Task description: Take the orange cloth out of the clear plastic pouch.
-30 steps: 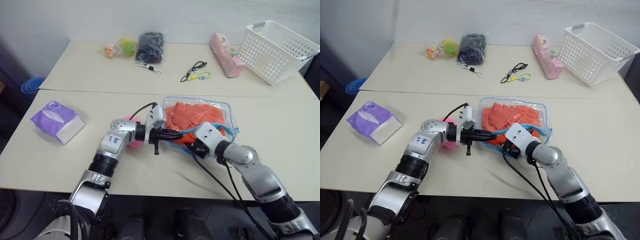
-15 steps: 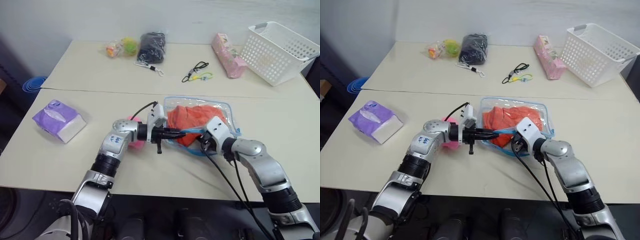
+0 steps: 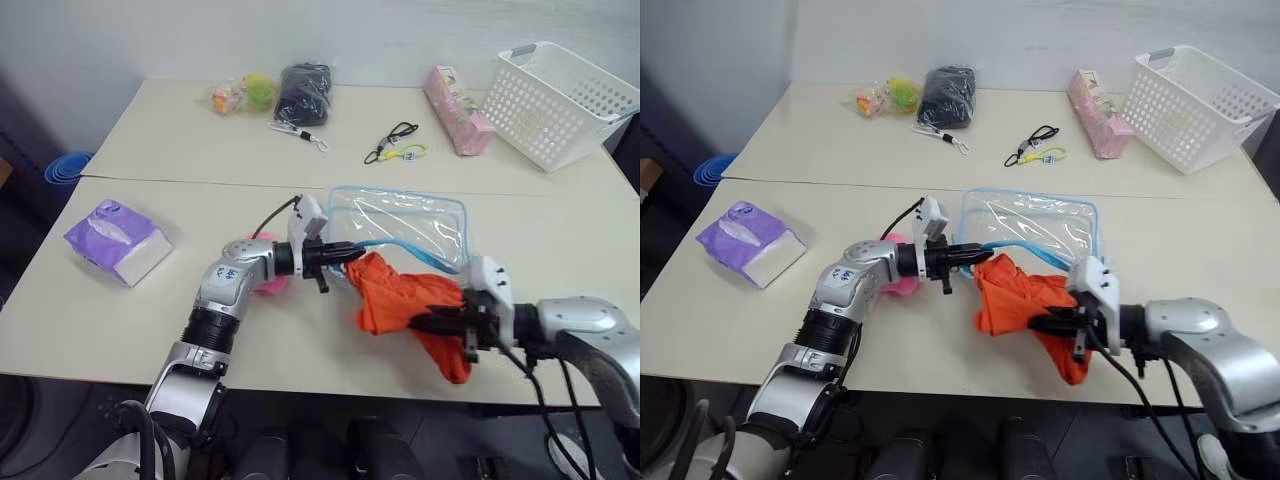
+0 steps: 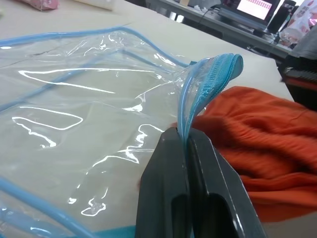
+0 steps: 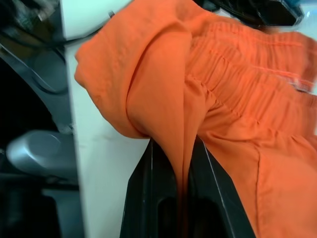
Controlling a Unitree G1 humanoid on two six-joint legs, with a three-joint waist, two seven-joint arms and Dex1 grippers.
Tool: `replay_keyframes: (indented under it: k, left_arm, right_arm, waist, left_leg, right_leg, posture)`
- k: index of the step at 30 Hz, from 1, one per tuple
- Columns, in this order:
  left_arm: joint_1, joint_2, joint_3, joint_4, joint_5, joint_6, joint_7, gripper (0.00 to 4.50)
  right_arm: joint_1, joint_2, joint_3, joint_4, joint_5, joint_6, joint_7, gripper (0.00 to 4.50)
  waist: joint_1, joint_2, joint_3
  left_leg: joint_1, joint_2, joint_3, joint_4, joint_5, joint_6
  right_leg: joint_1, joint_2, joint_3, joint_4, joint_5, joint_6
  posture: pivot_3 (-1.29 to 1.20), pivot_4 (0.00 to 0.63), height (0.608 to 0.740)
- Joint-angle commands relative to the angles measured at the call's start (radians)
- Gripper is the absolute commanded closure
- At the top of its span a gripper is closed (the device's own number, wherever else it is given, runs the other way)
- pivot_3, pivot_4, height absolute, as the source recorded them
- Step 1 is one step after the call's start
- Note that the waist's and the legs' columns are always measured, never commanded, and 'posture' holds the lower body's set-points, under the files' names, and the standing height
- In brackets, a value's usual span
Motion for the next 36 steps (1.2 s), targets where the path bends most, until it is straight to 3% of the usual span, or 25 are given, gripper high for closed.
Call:
replay_keyframes:
  k: [1, 5, 8, 10, 15, 18, 23, 26, 32, 36]
  left_arm:
    - [0.025, 0.030, 0.000, -0.055, -0.016, -0.010, -0.016, 4.50]
    - [0.074, 0.072, 0.025, -0.109, -0.072, -0.061, -0.112, 4.50]
    - [0.108, 0.100, 0.025, -0.111, -0.055, -0.109, -0.119, 4.50]
    - [0.130, 0.121, 0.005, -0.105, -0.035, -0.142, -0.133, 4.50]
    - [0.146, 0.134, -0.030, -0.081, -0.009, -0.209, -0.147, 4.50]
    - [0.139, 0.130, -0.042, -0.064, -0.003, -0.233, -0.146, 4.50]
    - [0.123, 0.132, -0.060, -0.039, 0.020, -0.286, -0.166, 4.50]
    - [0.110, 0.136, -0.060, -0.021, 0.021, -0.293, -0.169, 4.50]
    - [0.115, 0.174, -0.040, -0.065, -0.018, -0.297, -0.231, 2.97]
    - [0.170, 0.244, 0.030, -0.154, -0.101, -0.273, -0.285, 1.77]
  right_arm:
    - [0.078, -0.064, -0.272, -0.055, 0.155, 0.070, 0.044, 4.48]
    - [0.087, -0.165, -0.520, 0.095, 0.105, 0.045, 0.062, 4.48]
    - [0.007, -0.238, -0.572, 0.263, 0.043, -0.037, 0.063, 4.48]
    - [-0.033, -0.264, -0.535, 0.378, -0.040, -0.154, 0.073, 4.48]
    - [-0.128, -0.223, -0.339, 0.735, -0.345, -0.679, 0.032, 4.48]
    - [-0.088, -0.193, -0.221, 0.958, -0.504, -0.975, 0.034, 4.48]
    - [-0.078, -0.146, -0.100, 1.254, -0.571, -1.212, 0.097, 4.48]
    - [-0.068, -0.155, -0.068, 1.368, -0.587, -1.296, 0.125, 3.70]
    - [-0.032, -0.205, -0.181, 1.450, -0.493, -1.423, 0.120, 1.80]
    - [0.130, -0.196, -0.318, 1.234, -0.339, -1.356, 0.209, 0.48]
  waist:
    - [0.003, 0.000, 0.000]
    - [0.005, 0.000, 0.000]
    - [0.006, 0.000, 0.000]
    - [0.006, 0.000, 0.000]
    - [0.003, 0.000, 0.000]
    - [0.008, 0.000, 0.000]
    - [0.001, 0.003, 0.001]
    - [-0.005, 0.004, 0.000]
    - [-0.012, 0.004, 0.000]
    - [-0.019, 0.005, 0.001]
  left_leg:
    - [0.000, 0.000, 0.000, 0.000, 0.000, 0.000]
    - [0.002, 0.000, 0.001, 0.000, 0.000, 0.000]
    - [0.002, 0.000, 0.001, 0.000, 0.000, 0.000]
    - [0.002, 0.000, 0.002, -0.001, 0.000, 0.001]
    - [0.002, 0.000, 0.003, -0.001, 0.000, 0.001]
    - [0.002, 0.000, 0.004, -0.001, 0.000, 0.001]
    - [0.002, 0.000, 0.007, -0.001, 0.000, 0.001]
    - [0.004, 0.001, 0.009, -0.001, 0.000, 0.001]
    - [0.005, 0.001, 0.008, -0.001, 0.000, 0.001]
    - [0.005, 0.001, 0.008, -0.001, 0.000, 0.001]
  right_leg:
    - [0.000, 0.000, 0.000, 0.000, 0.000, 0.000]
    - [0.002, 0.000, 0.001, 0.000, 0.000, 0.000]
    - [0.002, 0.000, 0.001, 0.000, 0.000, 0.000]
    - [0.002, 0.000, 0.002, -0.001, 0.000, 0.000]
    - [0.002, 0.000, 0.002, -0.002, 0.000, 0.000]
    - [0.001, 0.000, 0.002, -0.001, 0.000, 0.000]
    - [0.000, 0.000, 0.004, -0.001, 0.000, 0.000]
    - [0.000, 0.001, 0.005, 0.000, 0.000, 0.000]
    - [0.003, 0.001, 0.005, -0.001, 0.000, 0.000]
    - [0.002, 0.001, 0.005, -0.001, 0.000, 0.000]
  posture:
    - [0.00, 0.150, 0.740]
    - [0.00, 0.150, 0.740]
    - [0.00, 0.150, 0.740]
    - [0.00, 0.150, 0.740]
    - [0.00, 0.150, 0.740]
    - [0.00, 0.150, 0.740]
    - [0.00, 0.150, 0.740]
    - [0.00, 0.150, 0.740]
    - [0.00, 0.150, 0.740]
    - [0.00, 0.150, 0.740]
